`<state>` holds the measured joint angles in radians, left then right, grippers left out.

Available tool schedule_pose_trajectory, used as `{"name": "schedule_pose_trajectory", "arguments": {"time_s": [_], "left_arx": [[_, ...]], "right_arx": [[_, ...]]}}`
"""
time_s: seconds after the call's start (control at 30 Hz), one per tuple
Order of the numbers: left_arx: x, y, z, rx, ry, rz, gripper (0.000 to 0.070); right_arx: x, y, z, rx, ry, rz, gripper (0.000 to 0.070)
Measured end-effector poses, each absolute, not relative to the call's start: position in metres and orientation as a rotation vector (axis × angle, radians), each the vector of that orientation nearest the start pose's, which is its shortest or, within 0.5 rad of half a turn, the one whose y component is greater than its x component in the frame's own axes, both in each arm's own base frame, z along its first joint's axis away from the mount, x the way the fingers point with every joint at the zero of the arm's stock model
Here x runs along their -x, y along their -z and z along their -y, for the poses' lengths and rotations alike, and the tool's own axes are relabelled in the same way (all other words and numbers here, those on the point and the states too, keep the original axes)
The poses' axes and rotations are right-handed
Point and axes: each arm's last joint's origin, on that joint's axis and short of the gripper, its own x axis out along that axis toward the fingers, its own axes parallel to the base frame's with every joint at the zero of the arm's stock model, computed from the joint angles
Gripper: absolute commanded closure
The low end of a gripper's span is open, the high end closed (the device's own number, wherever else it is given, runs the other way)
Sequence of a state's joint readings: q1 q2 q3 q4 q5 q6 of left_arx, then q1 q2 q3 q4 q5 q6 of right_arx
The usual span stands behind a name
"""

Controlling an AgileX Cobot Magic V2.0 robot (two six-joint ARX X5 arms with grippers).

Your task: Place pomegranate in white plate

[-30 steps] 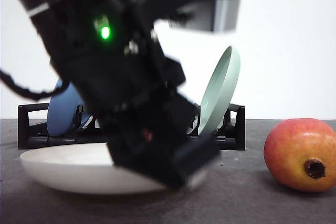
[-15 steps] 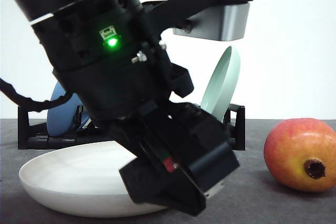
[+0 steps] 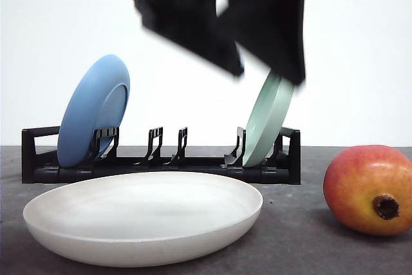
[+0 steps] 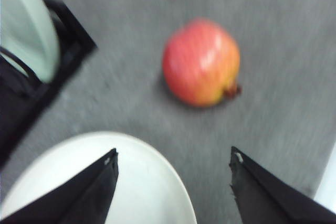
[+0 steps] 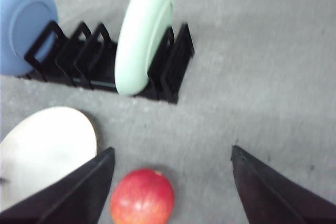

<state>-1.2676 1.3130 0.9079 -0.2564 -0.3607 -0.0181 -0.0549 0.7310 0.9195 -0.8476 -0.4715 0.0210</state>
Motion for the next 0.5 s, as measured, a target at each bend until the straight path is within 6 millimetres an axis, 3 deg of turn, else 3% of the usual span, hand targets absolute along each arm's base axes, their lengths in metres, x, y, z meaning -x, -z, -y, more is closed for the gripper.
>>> {"name": "schedule_pose_trajectory", "arguments": {"time_s": [0.27, 0.5], "left_arx": [[-0.1, -0.325, 0.22, -0.253, 0.806, -0.365, 0.0294], [-0.099, -0.348, 0.173, -0.151, 0.765, -0.388, 0.0299]], "right_arx": [[-0.136, -0.32, -0.006, -0.226, -0.387, -0.721, 0.0225], [-0.146, -0.314, -0.011, -0.265, -0.427, -0.786, 0.0207]]}}
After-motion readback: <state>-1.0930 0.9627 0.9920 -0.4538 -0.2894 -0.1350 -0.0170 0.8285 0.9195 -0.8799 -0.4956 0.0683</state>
